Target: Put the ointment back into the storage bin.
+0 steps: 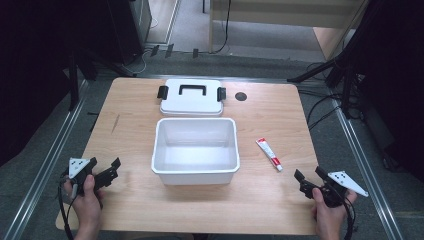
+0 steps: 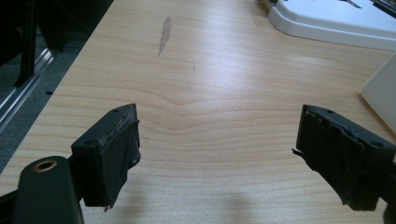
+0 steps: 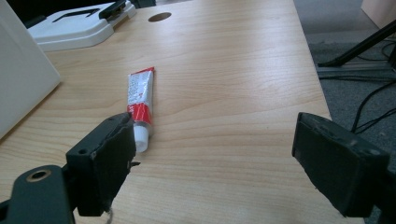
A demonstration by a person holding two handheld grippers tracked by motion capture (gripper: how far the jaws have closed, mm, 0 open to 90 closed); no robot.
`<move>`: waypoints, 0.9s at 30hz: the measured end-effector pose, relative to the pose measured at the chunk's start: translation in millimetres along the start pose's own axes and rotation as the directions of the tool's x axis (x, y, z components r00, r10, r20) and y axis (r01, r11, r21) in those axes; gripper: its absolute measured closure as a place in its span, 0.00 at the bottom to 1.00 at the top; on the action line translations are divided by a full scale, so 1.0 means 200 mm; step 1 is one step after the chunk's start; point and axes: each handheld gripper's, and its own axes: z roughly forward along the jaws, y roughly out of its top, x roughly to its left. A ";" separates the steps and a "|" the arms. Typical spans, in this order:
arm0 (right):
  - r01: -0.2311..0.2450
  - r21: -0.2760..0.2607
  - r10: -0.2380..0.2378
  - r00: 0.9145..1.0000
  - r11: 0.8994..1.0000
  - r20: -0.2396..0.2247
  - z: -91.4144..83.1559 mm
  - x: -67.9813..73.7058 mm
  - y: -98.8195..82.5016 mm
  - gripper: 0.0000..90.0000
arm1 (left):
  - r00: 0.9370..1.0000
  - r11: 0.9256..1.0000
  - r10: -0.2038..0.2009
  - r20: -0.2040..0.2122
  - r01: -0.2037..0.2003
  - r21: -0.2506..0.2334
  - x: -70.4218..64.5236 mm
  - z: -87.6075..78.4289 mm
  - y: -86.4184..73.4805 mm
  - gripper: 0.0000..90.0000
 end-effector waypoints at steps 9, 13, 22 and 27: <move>-0.019 0.046 0.019 1.000 0.999 -0.009 0.01 0.01 0.02 0.16 | 1.000 1.000 0.007 -0.002 -0.007 0.001 -0.01 0.00 0.00 0.16; 0.033 0.128 -0.035 0.999 0.991 0.010 0.03 0.06 0.06 0.19 | 1.000 1.000 0.017 -0.003 -0.017 0.004 -0.01 0.00 0.00 0.16; 0.144 0.368 -0.155 0.988 0.919 -0.001 0.07 0.17 0.25 0.20 | 1.000 1.000 0.018 -0.001 -0.018 0.003 -0.01 0.00 0.00 0.16; 0.191 0.487 -0.202 0.979 0.852 -0.031 0.12 0.20 0.33 0.20 | 1.000 1.000 0.017 -0.001 -0.017 0.004 -0.01 0.00 0.00 0.16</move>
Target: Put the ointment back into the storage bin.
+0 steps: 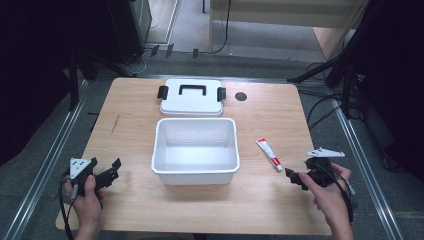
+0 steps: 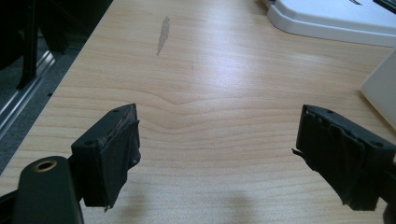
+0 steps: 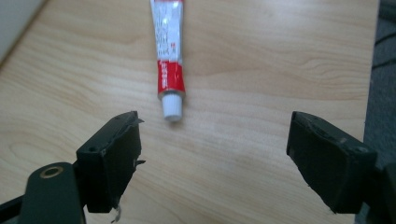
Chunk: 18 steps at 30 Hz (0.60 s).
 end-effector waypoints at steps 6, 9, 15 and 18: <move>0.067 0.259 -0.067 0.998 0.964 -0.009 0.06 0.04 0.14 0.19 | 1.000 1.000 -0.005 -0.003 0.005 -0.001 0.00 0.00 0.00 0.16; 0.121 0.389 -0.118 0.992 0.913 -0.033 0.11 0.08 0.21 0.18 | 1.000 1.000 -0.004 -0.003 0.004 0.002 0.00 0.00 0.00 0.16; 0.148 0.507 -0.158 0.987 0.849 -0.024 0.19 0.12 0.31 0.26 | 1.000 1.000 -0.004 -0.003 0.004 0.000 0.00 0.00 0.00 0.16; 0.142 0.529 -0.145 0.989 0.837 -0.035 0.23 0.14 0.36 0.30 | 1.000 1.000 -0.007 0.000 0.007 0.002 0.00 0.00 0.00 0.16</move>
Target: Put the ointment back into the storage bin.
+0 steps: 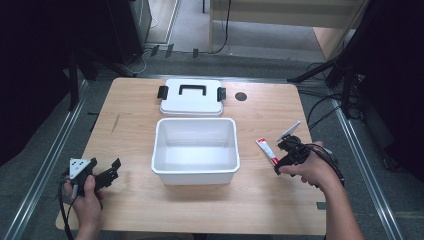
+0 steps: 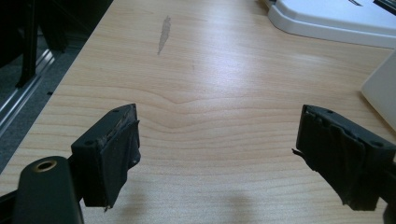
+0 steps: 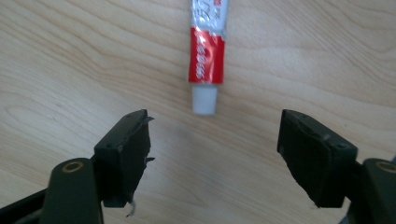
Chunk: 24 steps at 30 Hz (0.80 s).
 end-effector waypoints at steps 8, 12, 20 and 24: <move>-0.026 0.009 0.026 0.999 1.000 -0.021 0.04 0.02 0.13 0.45 | 1.000 1.000 -0.001 0.005 0.001 0.001 0.00 0.00 0.00 0.16; -0.039 0.028 0.040 0.997 0.999 -0.060 0.06 0.03 0.20 0.50 | 1.000 1.000 -0.002 0.006 0.002 0.001 0.00 0.00 0.00 0.16; -0.046 0.071 0.047 0.999 0.996 -0.017 0.10 0.05 0.29 0.63 | 1.000 1.000 -0.002 0.009 0.002 0.004 0.00 0.00 0.00 0.16; -0.047 0.099 0.047 0.999 0.994 0.001 0.13 0.04 0.30 0.69 | 1.000 1.000 -0.004 0.010 0.004 0.008 0.00 0.00 0.00 0.16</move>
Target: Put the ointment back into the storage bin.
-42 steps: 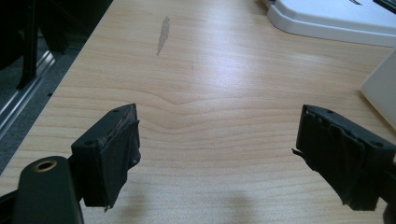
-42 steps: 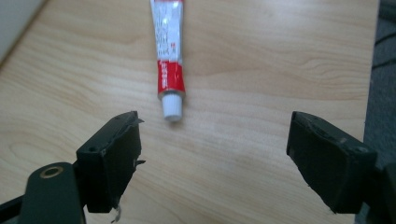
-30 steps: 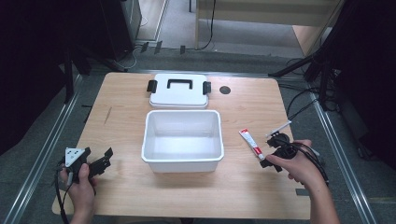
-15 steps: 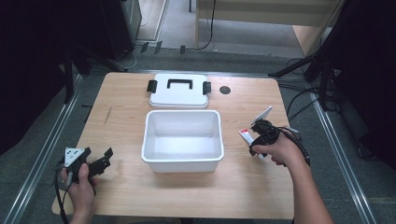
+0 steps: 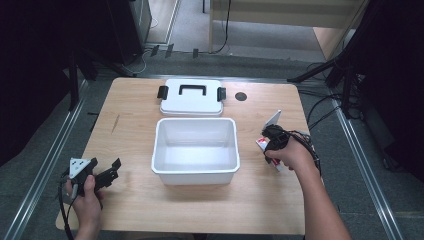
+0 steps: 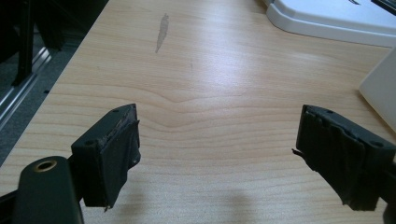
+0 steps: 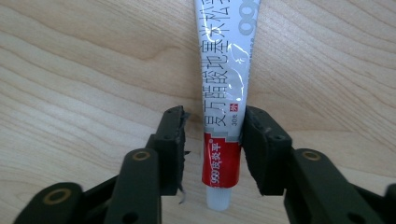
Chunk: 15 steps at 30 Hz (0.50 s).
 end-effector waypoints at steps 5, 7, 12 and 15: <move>-0.007 -0.006 0.007 1.000 1.000 -0.003 0.01 0.00 0.01 0.77 | 1.000 1.000 0.005 0.000 -0.005 0.003 0.00 0.00 0.00 0.16; 0.001 -0.008 -0.001 1.000 1.000 -0.002 0.02 -0.01 0.01 0.79 | 1.000 1.000 0.003 -0.001 -0.003 0.004 0.00 0.00 0.00 0.16; 0.010 -0.015 -0.010 1.000 1.000 -0.014 0.01 -0.01 0.02 0.80 | 1.000 1.000 0.004 -0.001 -0.004 0.004 0.00 0.00 0.00 0.16; 0.018 -0.039 -0.020 0.999 0.999 -0.035 -0.02 0.01 0.02 0.80 | 1.000 1.000 0.003 0.001 -0.003 0.004 0.00 0.00 0.00 0.16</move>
